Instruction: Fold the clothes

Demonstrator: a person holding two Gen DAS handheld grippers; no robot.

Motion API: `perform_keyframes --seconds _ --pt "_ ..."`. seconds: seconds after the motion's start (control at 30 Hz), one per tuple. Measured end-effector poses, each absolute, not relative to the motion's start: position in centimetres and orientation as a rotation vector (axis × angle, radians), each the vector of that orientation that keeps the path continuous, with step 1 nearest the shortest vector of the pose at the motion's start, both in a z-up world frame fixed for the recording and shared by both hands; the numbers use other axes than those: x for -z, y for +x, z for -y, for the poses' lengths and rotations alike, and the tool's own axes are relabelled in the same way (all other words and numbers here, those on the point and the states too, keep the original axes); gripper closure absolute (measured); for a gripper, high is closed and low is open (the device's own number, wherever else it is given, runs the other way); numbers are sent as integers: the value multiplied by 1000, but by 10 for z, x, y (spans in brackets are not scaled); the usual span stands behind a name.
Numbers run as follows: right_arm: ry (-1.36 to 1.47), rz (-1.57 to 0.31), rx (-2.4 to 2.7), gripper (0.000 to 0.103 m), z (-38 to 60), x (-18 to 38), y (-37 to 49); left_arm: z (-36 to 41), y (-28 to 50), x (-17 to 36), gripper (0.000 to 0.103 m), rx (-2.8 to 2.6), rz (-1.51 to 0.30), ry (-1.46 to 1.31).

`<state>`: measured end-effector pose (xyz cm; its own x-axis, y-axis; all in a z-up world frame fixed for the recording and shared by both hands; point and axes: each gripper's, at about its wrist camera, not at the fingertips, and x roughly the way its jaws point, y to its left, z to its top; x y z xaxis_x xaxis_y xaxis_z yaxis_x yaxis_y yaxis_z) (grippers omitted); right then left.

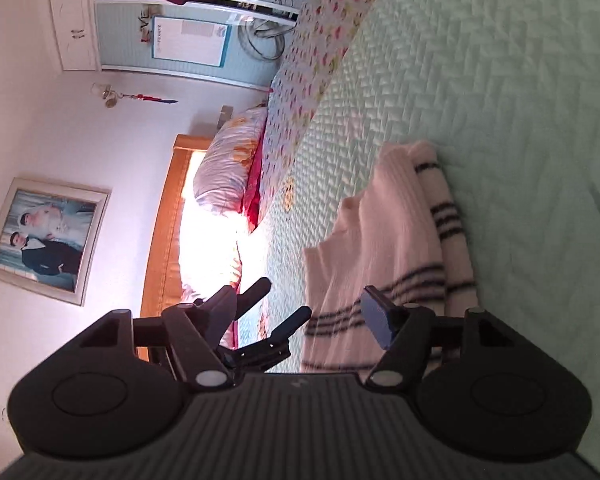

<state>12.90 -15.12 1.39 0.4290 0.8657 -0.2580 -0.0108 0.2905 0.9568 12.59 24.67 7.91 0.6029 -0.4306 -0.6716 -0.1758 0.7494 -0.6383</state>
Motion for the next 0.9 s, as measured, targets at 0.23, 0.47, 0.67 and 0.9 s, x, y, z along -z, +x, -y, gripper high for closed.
perform_keyframes --seconds 0.23,0.47,0.67,0.9 --pt "1048 -1033 -623 32 166 -5 37 -247 45 -83 34 43 -1037 -512" --pt "828 -1078 -599 32 125 -3 52 -238 57 -72 34 -92 -1092 -316" --pt "579 -1136 -519 33 96 -20 59 -215 71 -62 33 -153 -1117 -185" --pt "555 -1134 -497 65 104 -17 57 -209 78 -55 28 -176 -1133 -114"
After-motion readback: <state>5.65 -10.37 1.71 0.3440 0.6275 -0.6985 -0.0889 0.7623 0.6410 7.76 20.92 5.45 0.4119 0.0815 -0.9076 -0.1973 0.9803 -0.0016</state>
